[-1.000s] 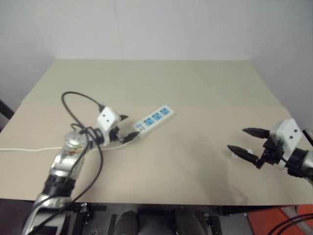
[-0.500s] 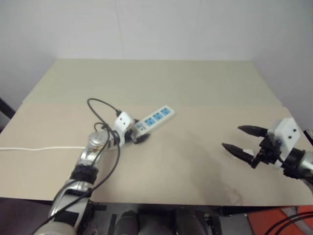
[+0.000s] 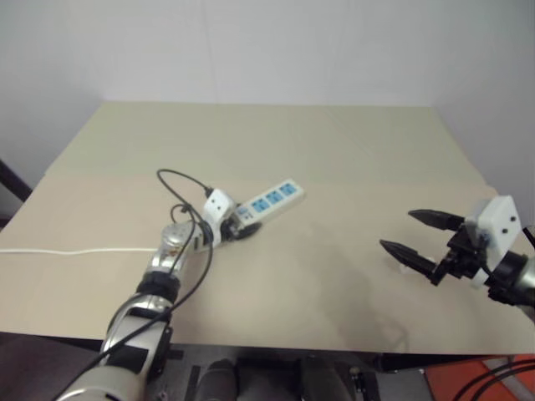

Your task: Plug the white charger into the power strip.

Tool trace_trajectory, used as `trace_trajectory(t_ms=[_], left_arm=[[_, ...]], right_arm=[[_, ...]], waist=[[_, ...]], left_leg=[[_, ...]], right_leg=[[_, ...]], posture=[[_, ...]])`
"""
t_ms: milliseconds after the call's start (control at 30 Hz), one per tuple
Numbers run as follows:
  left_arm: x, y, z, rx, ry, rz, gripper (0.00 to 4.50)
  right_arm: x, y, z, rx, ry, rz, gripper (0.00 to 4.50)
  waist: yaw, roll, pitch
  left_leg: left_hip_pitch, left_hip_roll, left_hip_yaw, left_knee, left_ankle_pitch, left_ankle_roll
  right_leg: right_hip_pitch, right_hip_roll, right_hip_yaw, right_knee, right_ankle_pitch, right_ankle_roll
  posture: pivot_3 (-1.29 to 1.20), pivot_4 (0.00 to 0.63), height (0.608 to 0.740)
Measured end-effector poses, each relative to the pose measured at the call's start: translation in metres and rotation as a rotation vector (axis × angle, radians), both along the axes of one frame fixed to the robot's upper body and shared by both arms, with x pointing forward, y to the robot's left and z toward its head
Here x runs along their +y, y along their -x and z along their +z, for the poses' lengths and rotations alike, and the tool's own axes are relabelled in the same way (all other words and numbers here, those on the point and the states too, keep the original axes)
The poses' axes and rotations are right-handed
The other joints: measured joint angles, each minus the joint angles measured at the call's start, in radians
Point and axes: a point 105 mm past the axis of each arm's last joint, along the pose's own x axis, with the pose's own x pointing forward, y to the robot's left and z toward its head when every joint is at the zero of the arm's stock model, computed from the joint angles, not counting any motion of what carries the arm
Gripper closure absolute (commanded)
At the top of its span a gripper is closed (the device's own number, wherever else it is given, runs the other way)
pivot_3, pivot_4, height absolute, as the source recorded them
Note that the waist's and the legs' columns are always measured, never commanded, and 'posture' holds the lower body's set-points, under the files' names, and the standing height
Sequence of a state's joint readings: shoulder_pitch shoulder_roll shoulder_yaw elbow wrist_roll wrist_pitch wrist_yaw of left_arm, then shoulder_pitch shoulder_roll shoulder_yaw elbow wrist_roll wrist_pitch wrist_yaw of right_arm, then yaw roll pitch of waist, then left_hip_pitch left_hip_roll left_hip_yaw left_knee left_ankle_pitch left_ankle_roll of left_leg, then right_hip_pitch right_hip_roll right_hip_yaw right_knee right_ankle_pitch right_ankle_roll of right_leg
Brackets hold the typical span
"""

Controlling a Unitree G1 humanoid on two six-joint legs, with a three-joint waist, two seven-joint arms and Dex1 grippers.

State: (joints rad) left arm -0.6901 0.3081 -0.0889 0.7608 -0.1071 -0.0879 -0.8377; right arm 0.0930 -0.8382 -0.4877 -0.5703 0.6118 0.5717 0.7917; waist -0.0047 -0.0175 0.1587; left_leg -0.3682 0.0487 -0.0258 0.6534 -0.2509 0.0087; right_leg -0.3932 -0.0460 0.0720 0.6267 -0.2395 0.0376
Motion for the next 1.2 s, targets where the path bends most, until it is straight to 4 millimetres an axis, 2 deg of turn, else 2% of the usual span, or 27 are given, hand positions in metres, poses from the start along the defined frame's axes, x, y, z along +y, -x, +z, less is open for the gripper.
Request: trace_trajectory(t_ms=[300, 433, 633, 767, 867, 1067, 1200], left_arm=[[-0.001, 0.012, -0.001, 0.035, 0.002, -0.068, 1.19], [-0.004, 0.034, 0.0, 0.07, -0.033, -0.219, 1.19], [-0.003, 0.065, 0.008, 0.069, -0.128, -0.437, 1.19], [-0.005, 0.08, 0.01, 0.063, -0.113, -0.527, 1.19], [-0.004, 0.09, 0.004, 0.066, -0.095, -0.576, 1.19], [-0.005, 0.095, 0.0, 0.024, -0.112, -0.604, 1.19], [-0.005, 0.099, -0.011, -0.009, -0.153, -0.628, 1.19]], right_arm=[[0.002, -0.001, 0.005, -0.017, 0.016, 0.004, 0.0], [0.002, -0.004, 0.012, -0.038, 0.03, 0.01, 0.0], [0.0, -0.005, 0.011, -0.031, 0.026, 0.01, 0.0], [-0.001, -0.008, 0.014, -0.039, 0.02, 0.013, 0.0], [0.0, -0.01, 0.013, -0.033, 0.019, 0.017, 0.0], [0.001, -0.012, 0.009, -0.021, 0.019, 0.025, 0.0], [-0.004, -0.016, 0.01, -0.022, 0.036, 0.022, 0.0]], waist=[[-0.008, 0.0, 0.0], [-0.01, 0.0, 0.0], [-0.009, 0.0, 0.0], [-0.009, 0.0, 0.0], [-0.009, 0.0, 0.0], [-0.008, 0.0, 0.0], [-0.008, 0.0, 0.0]], left_leg=[[0.0, 0.0, 0.0, 0.0, 0.0, 0.0], [0.0, 0.0, 0.0, 0.0, 0.0, 0.0], [-0.001, 0.0, 0.0, 0.0, 0.0, 0.0], [-0.001, 0.0, 0.0, 0.0, 0.0, 0.0], [-0.001, 0.0, 0.0, 0.0, 0.0, 0.0], [-0.002, 0.0, 0.0, 0.0, 0.0, 0.0], [-0.002, 0.0, 0.0, 0.0, 0.0, 0.0]], right_leg=[[0.0, 0.0, 0.0, 0.0, 0.0, 0.0], [-0.001, 0.0, 0.0, 0.0, 0.0, 0.0], [-0.005, 0.0, 0.0, 0.0, 0.001, -0.002], [-0.005, 0.0, 0.0, 0.0, 0.001, -0.002], [-0.006, 0.0, 0.0, 0.0, 0.001, -0.002], [-0.007, 0.0, 0.0, 0.0, 0.001, -0.002], [-0.007, 0.0, 0.0, 0.0, 0.002, -0.003]], posture=[[0.0, 0.15, 0.74], [0.0, 0.15, 0.74], [0.0, 0.15, 0.74], [0.0, 0.15, 0.74], [0.0, 0.15, 0.74], [0.0, 0.15, 0.74], [0.0, 0.15, 0.74]])
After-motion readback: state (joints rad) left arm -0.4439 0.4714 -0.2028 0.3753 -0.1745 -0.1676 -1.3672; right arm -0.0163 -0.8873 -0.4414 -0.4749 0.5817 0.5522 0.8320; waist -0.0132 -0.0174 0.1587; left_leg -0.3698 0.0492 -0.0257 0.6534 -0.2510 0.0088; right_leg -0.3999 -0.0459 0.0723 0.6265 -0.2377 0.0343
